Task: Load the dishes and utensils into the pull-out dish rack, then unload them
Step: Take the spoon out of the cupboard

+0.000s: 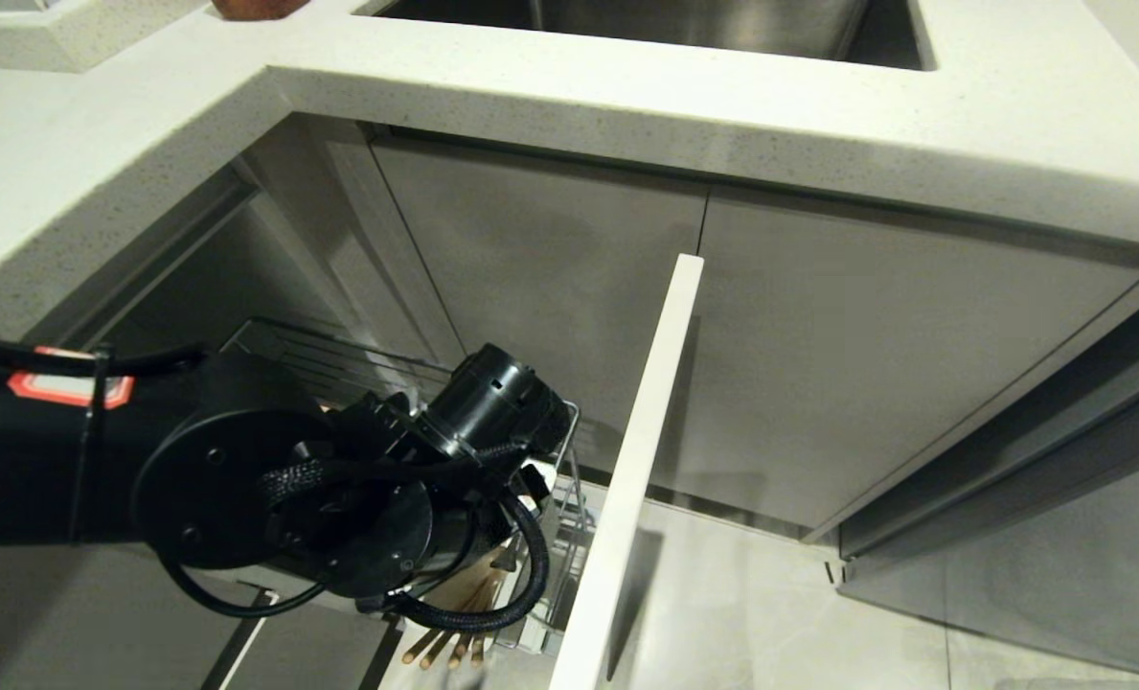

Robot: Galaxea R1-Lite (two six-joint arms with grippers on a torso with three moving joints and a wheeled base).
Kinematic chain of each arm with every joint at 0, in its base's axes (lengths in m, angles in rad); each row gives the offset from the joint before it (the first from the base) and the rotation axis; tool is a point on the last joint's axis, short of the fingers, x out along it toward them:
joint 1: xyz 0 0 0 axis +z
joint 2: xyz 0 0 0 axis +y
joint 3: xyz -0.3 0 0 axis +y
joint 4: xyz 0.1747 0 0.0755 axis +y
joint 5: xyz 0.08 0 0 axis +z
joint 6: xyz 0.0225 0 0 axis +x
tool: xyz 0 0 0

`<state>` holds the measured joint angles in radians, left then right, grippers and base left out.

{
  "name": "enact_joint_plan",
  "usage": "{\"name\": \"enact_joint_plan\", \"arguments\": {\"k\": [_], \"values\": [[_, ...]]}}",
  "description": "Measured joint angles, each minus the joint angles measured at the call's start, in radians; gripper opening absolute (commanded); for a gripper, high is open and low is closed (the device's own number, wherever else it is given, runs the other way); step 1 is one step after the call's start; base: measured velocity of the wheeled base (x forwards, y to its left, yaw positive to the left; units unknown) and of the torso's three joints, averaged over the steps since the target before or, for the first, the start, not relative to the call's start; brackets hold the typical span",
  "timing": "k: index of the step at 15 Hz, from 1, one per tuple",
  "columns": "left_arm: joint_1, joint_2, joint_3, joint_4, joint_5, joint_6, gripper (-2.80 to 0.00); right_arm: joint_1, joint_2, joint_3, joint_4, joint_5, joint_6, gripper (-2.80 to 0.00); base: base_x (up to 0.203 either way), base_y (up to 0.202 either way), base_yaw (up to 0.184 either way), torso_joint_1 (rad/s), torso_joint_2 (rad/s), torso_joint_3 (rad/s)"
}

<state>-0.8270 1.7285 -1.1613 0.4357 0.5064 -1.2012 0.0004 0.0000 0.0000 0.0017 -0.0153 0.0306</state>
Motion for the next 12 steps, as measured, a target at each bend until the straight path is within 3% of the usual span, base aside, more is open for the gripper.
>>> {"name": "enact_joint_plan", "arguments": {"k": [12], "values": [[-0.010,-0.003,-0.001,0.000,0.001,-0.001,-2.80,0.000,0.000,0.000,0.000,0.000,0.000,-2.80,0.000,0.000,0.000,0.000,0.00,0.000]]}}
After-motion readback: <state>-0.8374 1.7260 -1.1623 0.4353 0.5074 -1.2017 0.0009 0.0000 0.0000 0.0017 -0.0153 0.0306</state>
